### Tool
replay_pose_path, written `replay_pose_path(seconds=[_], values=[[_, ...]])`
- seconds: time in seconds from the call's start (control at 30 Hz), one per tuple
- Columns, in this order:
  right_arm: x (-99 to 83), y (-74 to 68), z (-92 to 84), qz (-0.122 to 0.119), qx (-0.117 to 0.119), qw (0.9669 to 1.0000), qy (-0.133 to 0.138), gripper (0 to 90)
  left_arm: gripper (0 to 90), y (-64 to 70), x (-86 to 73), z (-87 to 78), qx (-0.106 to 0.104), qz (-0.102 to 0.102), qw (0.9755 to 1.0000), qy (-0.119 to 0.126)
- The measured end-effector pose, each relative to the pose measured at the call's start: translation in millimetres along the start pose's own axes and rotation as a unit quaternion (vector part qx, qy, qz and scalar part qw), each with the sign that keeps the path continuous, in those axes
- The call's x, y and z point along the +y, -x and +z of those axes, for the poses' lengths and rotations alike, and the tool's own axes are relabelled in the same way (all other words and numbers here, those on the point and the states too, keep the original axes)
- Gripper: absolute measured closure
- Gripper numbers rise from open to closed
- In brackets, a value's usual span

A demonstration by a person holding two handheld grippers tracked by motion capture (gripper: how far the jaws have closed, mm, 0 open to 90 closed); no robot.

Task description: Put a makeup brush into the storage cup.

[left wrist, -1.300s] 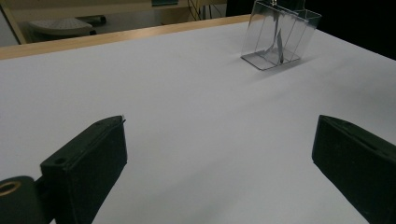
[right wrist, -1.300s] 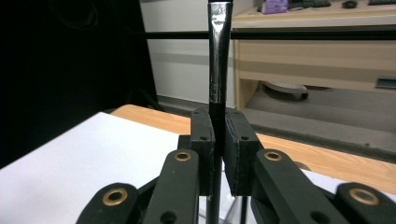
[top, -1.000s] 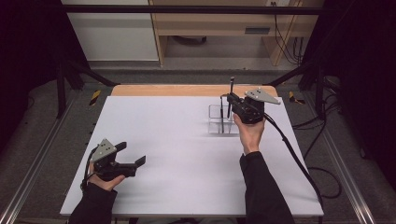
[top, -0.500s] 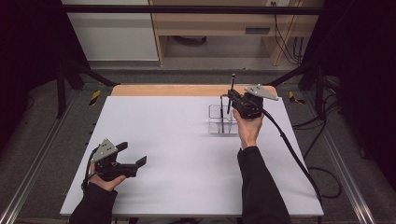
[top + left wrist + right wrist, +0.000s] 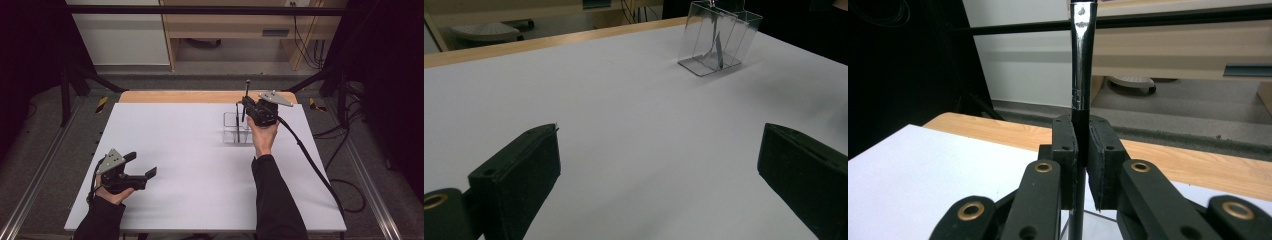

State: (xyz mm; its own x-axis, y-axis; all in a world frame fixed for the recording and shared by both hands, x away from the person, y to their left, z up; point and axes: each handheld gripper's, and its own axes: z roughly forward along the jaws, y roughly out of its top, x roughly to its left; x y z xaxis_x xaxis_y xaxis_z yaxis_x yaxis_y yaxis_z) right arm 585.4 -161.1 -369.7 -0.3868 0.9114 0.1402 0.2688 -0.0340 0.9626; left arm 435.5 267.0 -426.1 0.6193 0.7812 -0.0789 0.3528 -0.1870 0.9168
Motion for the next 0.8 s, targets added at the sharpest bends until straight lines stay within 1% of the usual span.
replay_pose_path(seconds=[0.1,0.13,0.37,0.43,0.53,0.6,0.8], values=[[-4.0,1.6,2.6,0.006,0.000,1.0000,-0.005,83.2,3.2,0.2,0.0,0.0,0.000,0.001,1.0000,0.000],[-5.3,1.7,3.7,-0.001,-0.001,1.0000,-0.008,83.2,3.2,0.2,0.0,0.0,0.000,0.001,1.0000,0.000],[-11.8,-0.1,8.0,-0.010,-0.001,0.9998,-0.019,83.2,3.3,0.1,0.0,-0.2,0.000,0.001,1.0000,0.000],[-15.3,1.8,8.7,-0.002,-0.001,0.9997,-0.024,83.2,3.3,0.1,0.0,-0.3,0.001,0.001,1.0000,0.000],[-19.7,5.1,9.2,0.004,-0.002,0.9995,-0.030,83.2,3.3,0.0,0.0,-0.4,0.001,0.001,1.0000,0.001],[-22.4,6.6,9.5,0.002,-0.004,0.9994,-0.035,83.2,3.3,0.1,-0.2,0.1,0.002,0.001,1.0000,0.000],[-27.6,9.0,9.8,0.007,0.000,0.9990,-0.044,83.2,3.3,0.3,-0.5,0.5,0.002,0.001,1.0000,-0.001]])
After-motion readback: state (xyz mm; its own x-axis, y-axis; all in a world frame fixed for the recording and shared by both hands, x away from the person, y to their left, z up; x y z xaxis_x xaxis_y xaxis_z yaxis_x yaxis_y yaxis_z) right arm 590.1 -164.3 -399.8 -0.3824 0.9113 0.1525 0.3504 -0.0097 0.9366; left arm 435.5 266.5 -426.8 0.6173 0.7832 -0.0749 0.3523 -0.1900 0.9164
